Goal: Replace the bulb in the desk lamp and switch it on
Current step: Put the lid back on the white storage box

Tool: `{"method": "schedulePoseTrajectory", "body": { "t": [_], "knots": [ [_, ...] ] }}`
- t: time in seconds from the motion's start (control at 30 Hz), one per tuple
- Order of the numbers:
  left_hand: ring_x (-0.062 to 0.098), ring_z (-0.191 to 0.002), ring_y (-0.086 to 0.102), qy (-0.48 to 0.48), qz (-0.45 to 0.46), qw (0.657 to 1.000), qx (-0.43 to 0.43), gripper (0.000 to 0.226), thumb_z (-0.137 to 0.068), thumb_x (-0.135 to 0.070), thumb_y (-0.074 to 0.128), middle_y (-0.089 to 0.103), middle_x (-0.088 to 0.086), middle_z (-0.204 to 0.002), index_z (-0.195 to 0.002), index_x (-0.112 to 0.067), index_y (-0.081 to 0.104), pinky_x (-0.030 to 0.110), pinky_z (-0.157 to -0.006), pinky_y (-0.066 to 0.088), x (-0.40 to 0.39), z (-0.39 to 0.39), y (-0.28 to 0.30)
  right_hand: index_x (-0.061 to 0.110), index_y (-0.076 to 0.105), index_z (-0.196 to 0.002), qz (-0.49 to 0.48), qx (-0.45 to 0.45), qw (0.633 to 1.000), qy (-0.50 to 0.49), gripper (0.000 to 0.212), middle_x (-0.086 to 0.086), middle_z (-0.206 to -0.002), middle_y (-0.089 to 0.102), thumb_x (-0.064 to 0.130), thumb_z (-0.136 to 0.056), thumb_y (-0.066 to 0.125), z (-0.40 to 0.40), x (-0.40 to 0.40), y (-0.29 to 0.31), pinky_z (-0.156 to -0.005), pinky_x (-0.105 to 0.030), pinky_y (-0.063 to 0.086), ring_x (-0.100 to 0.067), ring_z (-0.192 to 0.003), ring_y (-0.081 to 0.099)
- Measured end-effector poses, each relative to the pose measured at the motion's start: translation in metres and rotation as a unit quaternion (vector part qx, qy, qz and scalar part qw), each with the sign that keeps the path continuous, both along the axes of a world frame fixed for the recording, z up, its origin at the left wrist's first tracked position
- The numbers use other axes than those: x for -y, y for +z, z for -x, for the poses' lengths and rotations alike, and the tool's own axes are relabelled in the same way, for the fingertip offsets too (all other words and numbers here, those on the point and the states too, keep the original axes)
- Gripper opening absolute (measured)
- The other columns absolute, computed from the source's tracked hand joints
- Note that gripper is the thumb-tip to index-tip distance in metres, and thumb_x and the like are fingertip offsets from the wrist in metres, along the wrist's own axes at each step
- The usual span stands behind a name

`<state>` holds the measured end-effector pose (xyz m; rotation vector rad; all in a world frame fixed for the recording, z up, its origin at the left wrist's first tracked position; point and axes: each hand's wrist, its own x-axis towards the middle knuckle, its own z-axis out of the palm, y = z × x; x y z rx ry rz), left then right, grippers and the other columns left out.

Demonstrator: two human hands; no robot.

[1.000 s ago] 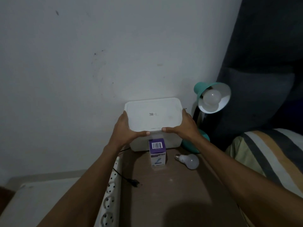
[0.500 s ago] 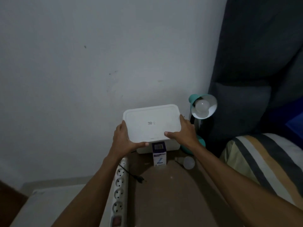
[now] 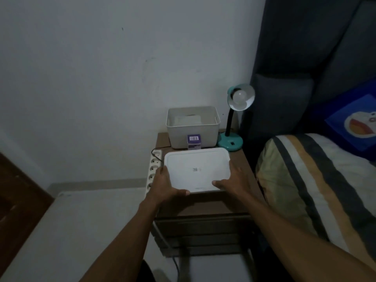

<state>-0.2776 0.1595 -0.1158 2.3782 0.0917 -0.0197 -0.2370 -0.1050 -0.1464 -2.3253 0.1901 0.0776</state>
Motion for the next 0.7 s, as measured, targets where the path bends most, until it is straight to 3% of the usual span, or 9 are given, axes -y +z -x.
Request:
{"method": "schedulePoseTrajectory", "body": {
  "t": [0.1, 0.3, 0.4, 0.57, 0.7],
  "knots": [
    [0.030, -0.145, 0.040, 0.017, -0.021, 0.997, -0.076, 0.125, -0.060, -0.045, 0.100, 0.037, 0.013, -0.161, -0.156, -0.009, 0.029, 0.036, -0.114, 0.038, 0.006, 0.024, -0.016, 0.029, 0.045, -0.139, 0.020, -0.040, 0.999, 0.004, 0.107, -0.001, -0.133, 0.059, 0.067, -0.043, 0.075, 0.026, 0.000, -0.017, -0.096, -0.048, 0.053, -0.027, -0.119, 0.057],
    [0.032, -0.148, 0.038, 0.034, -0.035, 0.988, -0.145, 0.137, -0.057, -0.045, 0.102, 0.036, 0.014, -0.163, -0.160, -0.004, 0.021, 0.039, -0.120, 0.036, 0.015, 0.031, -0.033, 0.020, 0.036, -0.151, 0.063, -0.107, 0.992, -0.018, 0.119, -0.006, -0.143, 0.054, 0.065, -0.050, 0.078, 0.044, -0.006, -0.034, -0.106, -0.041, 0.045, -0.031, -0.128, 0.051],
    [0.030, -0.138, 0.047, 0.044, -0.066, 0.984, -0.160, 0.130, -0.052, -0.051, 0.102, 0.047, 0.012, -0.152, -0.152, -0.008, 0.031, 0.042, -0.116, 0.044, 0.018, 0.025, -0.041, 0.017, 0.031, -0.154, 0.092, -0.115, 0.989, -0.024, 0.117, -0.009, -0.149, 0.048, 0.062, -0.058, 0.080, 0.045, -0.010, -0.032, -0.110, -0.040, 0.040, -0.034, -0.133, 0.045],
    [0.031, -0.139, 0.045, 0.035, -0.102, 0.978, -0.180, 0.120, -0.058, -0.047, 0.100, 0.046, 0.011, -0.150, -0.149, -0.007, 0.034, 0.040, -0.116, 0.042, 0.022, 0.019, -0.048, 0.015, 0.021, -0.158, 0.145, -0.135, 0.980, -0.005, 0.114, -0.011, -0.155, 0.034, 0.058, -0.069, 0.079, 0.043, -0.011, -0.028, -0.113, -0.038, 0.033, -0.035, -0.139, 0.034],
    [0.032, -0.137, 0.045, 0.031, -0.119, 0.971, -0.204, 0.116, -0.057, -0.052, 0.099, 0.047, 0.013, -0.149, -0.146, -0.007, 0.039, 0.041, -0.113, 0.045, 0.021, 0.010, -0.053, 0.017, 0.027, -0.154, 0.173, -0.154, 0.973, 0.019, 0.107, -0.011, -0.155, 0.031, 0.059, -0.070, 0.078, 0.039, -0.008, -0.020, -0.111, -0.040, 0.035, -0.034, -0.140, 0.031]
  ]
}}
